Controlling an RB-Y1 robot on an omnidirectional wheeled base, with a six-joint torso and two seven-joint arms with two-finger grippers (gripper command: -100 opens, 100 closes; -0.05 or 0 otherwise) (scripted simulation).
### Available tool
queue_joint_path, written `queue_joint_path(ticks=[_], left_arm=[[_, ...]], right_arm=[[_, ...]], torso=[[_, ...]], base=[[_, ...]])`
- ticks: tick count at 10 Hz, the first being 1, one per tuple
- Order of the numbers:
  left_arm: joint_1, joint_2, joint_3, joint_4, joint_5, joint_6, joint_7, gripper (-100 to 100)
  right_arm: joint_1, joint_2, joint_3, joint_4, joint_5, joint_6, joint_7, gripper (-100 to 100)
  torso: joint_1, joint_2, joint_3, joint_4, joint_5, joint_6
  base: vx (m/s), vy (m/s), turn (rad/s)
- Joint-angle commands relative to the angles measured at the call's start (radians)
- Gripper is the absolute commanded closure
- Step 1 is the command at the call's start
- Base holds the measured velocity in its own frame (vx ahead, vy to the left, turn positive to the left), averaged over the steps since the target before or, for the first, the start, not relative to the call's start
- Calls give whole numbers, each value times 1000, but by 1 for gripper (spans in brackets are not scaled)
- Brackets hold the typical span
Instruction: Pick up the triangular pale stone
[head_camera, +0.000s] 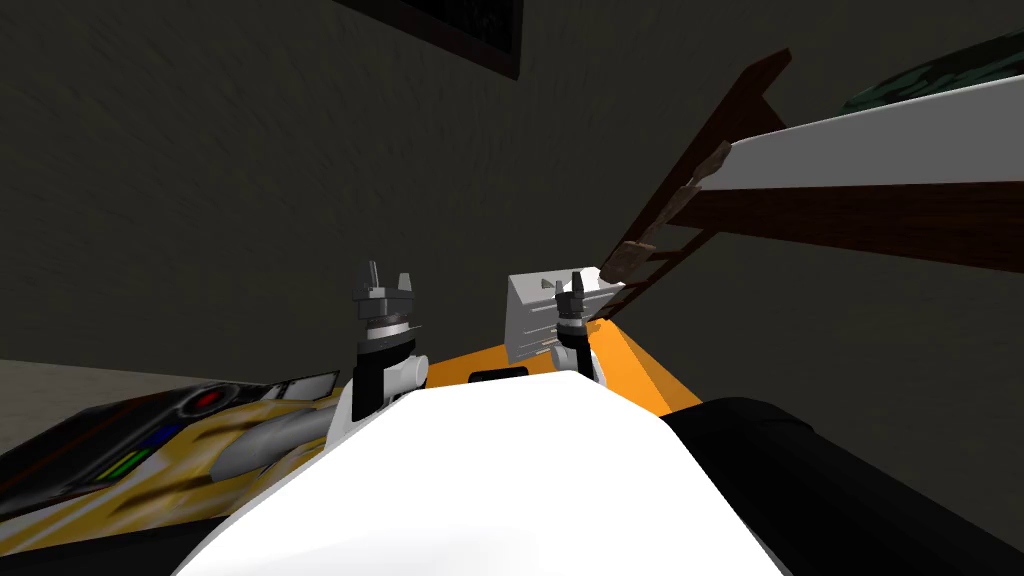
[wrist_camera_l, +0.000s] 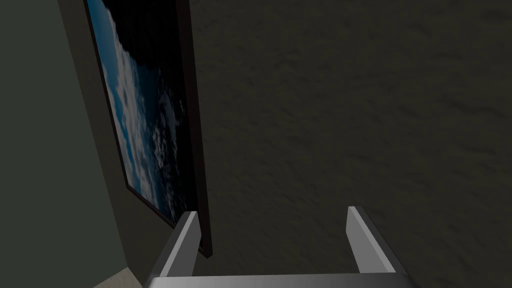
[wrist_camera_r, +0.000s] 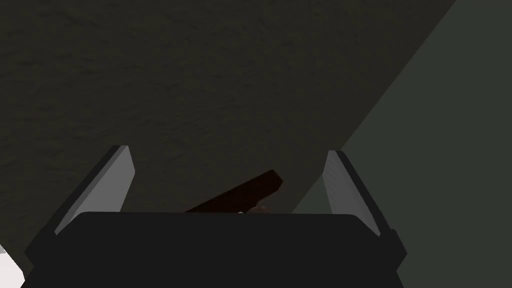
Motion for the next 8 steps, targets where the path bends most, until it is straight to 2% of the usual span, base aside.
queue_joint_path(ticks=[1,8], left_arm=[[0,0,0,0,0,0,0,0],[0,0,0,0,0,0,0,0]], right_arm=[[-3,-40,0,4,-12,4,-4,-100],[-19,-237,0,24,-81,25,-25,-100]], torso=[[0,0,0,0,0,0],[-4,0,0,0,-1,0]], base=[[-2,-14,25],[-7,-46,28]])
